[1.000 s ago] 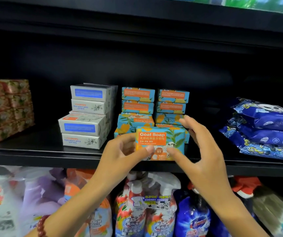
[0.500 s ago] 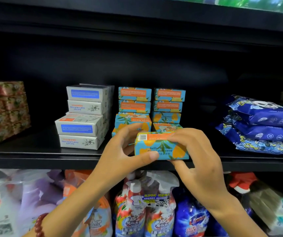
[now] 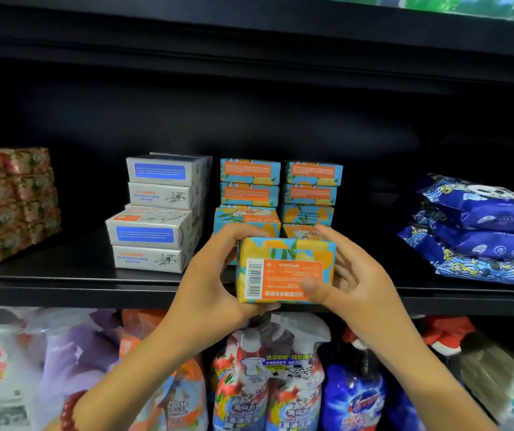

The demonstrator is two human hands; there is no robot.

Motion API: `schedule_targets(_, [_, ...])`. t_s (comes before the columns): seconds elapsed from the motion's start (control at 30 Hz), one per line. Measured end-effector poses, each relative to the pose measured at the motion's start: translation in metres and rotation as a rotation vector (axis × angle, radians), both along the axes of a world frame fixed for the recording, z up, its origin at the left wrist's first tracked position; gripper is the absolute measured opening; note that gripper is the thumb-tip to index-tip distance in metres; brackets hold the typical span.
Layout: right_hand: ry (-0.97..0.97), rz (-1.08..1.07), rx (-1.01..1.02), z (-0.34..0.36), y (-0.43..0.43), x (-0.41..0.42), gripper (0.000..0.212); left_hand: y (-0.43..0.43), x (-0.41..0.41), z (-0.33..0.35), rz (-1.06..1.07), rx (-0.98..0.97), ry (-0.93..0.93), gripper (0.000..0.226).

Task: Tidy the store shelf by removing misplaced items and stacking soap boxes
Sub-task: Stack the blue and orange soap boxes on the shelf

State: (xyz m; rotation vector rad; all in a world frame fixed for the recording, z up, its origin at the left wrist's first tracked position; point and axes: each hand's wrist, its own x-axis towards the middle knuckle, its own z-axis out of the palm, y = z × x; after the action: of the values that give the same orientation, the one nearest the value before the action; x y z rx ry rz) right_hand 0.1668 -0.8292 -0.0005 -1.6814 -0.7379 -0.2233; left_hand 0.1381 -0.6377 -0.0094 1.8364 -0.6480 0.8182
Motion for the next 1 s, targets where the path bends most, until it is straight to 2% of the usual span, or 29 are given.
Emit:
schedule_targets(0.13, [-0.025,-0.003,0.041,0.008,0.000,0.000,0.056,-0.002,0.003,-0.002,0.031,0.111,-0.164,0.053])
schedule_targets(0.23, [-0.001,-0.003,0.089,0.010,-0.002,-0.003,0.052,0.001,0.005,-0.003,0.066,0.161,-0.191,0.054])
schedule_targets(0.33, [-0.061,-0.027,0.137,0.007,-0.002,-0.008,0.056,0.007,0.004,-0.007,0.078,0.117,-0.064,0.077])
schedule_targets(0.43, [-0.177,-0.092,0.154,0.004,0.001,-0.013,0.046,0.007,-0.002,-0.004,-0.008,-0.003,0.151,0.089])
schedule_targets(0.57, [-0.437,-0.168,0.063,-0.005,0.004,-0.010,0.048,-0.001,-0.005,0.003,-0.143,-0.224,0.346,0.072])
schedule_targets(0.63, [-0.580,-0.192,0.015,-0.008,0.007,-0.008,0.040,-0.003,-0.004,0.004,-0.165,-0.245,0.369,0.070])
schedule_targets(0.73, [-0.673,-0.221,-0.026,-0.012,0.010,-0.005,0.033,-0.001,-0.004,0.005,-0.148,-0.239,0.360,0.071])
schedule_targets(0.83, [-0.653,-0.284,-0.053,-0.014,0.009,-0.001,0.044,0.002,-0.005,0.010,-0.073,-0.205,0.287,0.070])
schedule_targets(0.93, [-0.527,-0.324,-0.062,-0.012,0.001,0.005,0.051,0.011,-0.003,0.025,0.051,-0.158,0.185,0.067])
schedule_targets(1.0, [-0.460,-0.337,-0.149,-0.013,-0.006,0.012,0.050,0.017,0.003,0.038,0.115,-0.154,0.151,0.064])
